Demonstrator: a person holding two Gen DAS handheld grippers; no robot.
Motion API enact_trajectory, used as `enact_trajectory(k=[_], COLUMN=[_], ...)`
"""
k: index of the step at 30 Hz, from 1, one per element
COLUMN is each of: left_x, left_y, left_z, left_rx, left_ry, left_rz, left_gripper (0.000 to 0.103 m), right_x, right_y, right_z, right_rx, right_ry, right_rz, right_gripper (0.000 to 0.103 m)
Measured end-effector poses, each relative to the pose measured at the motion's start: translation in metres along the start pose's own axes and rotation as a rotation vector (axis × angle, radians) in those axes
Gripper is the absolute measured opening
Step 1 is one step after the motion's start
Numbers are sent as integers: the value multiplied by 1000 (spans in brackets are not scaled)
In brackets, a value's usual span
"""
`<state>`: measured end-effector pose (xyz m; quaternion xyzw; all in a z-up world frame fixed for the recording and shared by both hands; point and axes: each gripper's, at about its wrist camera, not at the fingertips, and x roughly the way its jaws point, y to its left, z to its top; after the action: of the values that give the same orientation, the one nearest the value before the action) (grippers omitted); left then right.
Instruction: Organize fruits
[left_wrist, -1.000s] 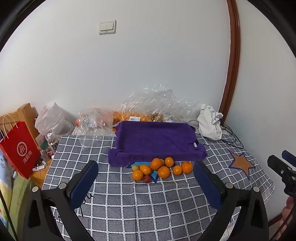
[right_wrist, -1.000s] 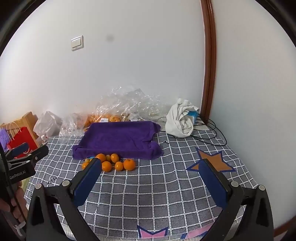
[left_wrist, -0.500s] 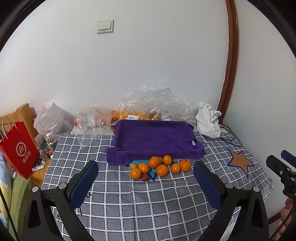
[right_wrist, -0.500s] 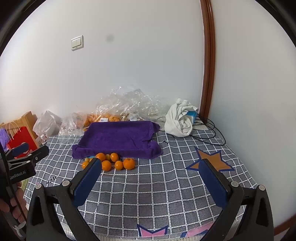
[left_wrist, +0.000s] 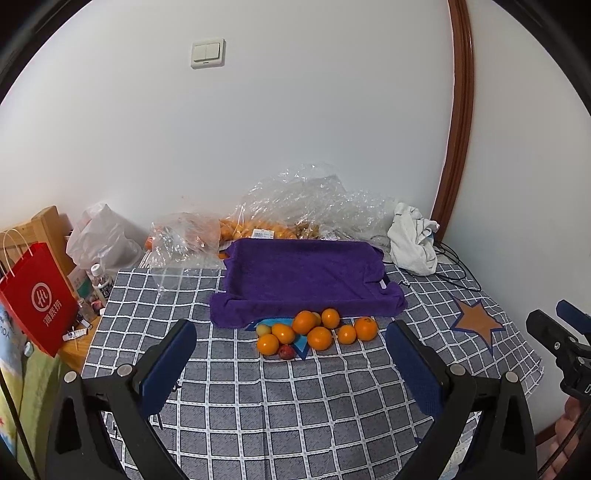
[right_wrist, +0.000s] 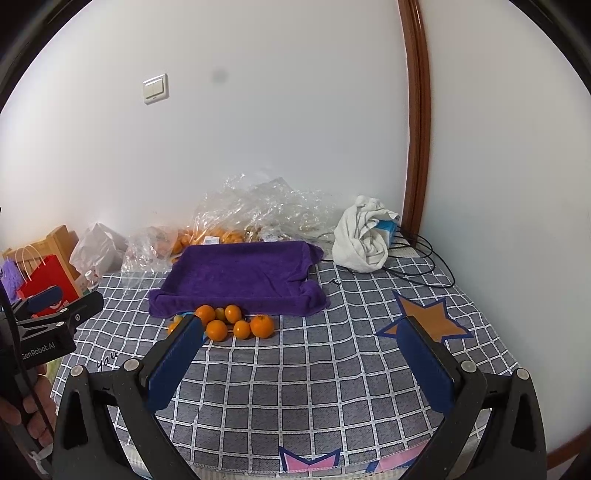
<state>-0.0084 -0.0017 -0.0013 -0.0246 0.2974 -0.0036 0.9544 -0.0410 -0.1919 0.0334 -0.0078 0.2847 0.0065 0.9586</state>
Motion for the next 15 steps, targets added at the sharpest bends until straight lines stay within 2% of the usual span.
enact_trajectory(k=[15], left_x=[-1], left_y=[9], left_z=[1], left_rx=[-14], left_ry=[6], left_rz=[-6], left_gripper=[103], right_x=[-2], right_y=[5], right_z=[-1], right_rx=[-12], right_ry=[-3], right_rz=[-5], right_gripper=[103])
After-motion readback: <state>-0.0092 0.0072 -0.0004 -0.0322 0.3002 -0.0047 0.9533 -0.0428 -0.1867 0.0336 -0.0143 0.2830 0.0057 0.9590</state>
